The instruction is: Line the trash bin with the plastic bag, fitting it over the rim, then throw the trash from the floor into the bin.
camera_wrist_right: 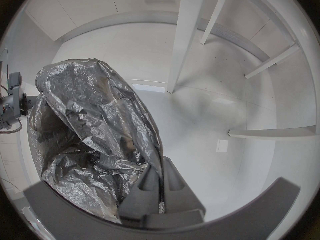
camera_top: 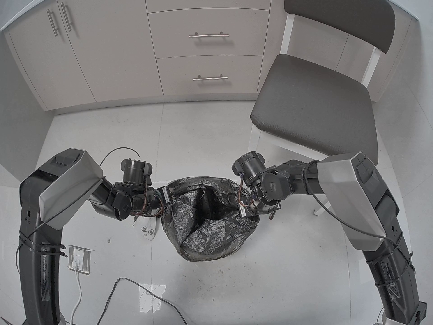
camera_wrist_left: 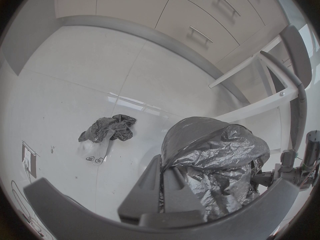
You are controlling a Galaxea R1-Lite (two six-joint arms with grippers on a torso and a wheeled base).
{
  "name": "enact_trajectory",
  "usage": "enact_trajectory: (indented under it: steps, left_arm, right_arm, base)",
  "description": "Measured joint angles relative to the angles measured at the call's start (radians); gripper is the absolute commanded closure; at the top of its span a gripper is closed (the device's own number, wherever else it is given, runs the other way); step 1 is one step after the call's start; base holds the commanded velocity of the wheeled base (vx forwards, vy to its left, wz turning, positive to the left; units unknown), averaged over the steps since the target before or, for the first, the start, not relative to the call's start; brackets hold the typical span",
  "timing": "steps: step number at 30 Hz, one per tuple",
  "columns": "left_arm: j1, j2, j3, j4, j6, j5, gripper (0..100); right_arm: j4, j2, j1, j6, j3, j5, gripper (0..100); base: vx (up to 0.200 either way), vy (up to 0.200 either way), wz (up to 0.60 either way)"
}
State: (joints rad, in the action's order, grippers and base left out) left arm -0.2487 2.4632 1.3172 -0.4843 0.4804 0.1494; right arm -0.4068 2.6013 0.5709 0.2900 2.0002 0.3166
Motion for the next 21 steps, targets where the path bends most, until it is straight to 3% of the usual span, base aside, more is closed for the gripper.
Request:
enact_trajectory:
  steps: [2, 3, 11, 12, 21]
  left_arm:
    - [-0.002, 0.009, 0.007, 0.001, 0.002, -0.001, 100]
    - [-0.003, 0.013, 0.011, 0.001, 0.003, -0.001, 100]
    - [-0.003, 0.027, 0.030, 0.010, 0.003, -0.006, 100]
    - [-0.003, 0.029, 0.031, 0.010, 0.003, -0.008, 0]
    - [-0.007, 0.030, 0.033, 0.002, 0.004, -0.018, 0]
  right_arm:
    - [-0.001, 0.001, -0.001, 0.000, 0.000, 0.001, 100]
    - [-0.002, 0.002, -0.002, 0.000, 0.000, 0.001, 0]
    - [-0.008, 0.004, -0.010, 0.002, 0.000, 0.005, 0]
    - [-0.008, 0.004, -0.011, 0.002, 0.000, 0.006, 0]
    - [-0.001, 0.005, -0.020, 0.006, 0.000, -0.001, 0]
  base:
    - [0.000, 0.000, 0.00]
    - [0.000, 0.000, 0.00]
    - [0.000, 0.000, 0.00]
    - [0.000, 0.000, 0.00]
    - [0.000, 0.000, 0.00]
